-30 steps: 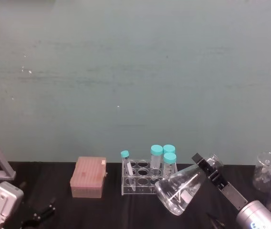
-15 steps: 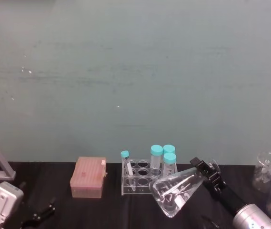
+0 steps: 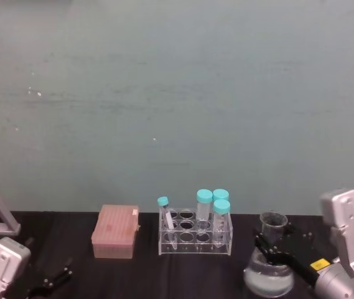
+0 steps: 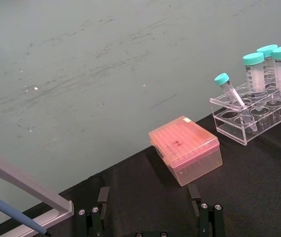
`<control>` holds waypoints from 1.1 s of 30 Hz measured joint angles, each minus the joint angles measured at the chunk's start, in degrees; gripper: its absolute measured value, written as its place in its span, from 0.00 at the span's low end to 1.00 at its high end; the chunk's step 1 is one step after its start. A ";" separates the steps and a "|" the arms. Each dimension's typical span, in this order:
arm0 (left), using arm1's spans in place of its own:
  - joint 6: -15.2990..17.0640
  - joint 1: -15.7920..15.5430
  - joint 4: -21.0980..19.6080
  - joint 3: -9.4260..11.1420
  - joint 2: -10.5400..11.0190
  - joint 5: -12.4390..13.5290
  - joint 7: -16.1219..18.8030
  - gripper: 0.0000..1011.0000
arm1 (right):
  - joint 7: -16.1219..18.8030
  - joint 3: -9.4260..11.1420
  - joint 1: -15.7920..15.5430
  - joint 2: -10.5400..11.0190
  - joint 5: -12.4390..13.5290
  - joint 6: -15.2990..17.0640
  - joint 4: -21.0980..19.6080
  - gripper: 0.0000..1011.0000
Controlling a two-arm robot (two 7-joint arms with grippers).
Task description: Pick up the beaker with the right gripper, shake it three times, and then put it down.
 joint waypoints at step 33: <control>0.00 0.00 0.00 0.00 0.00 0.00 0.00 0.99 | -7.78 -10.18 3.72 9.45 -38.90 -10.08 -0.23 0.45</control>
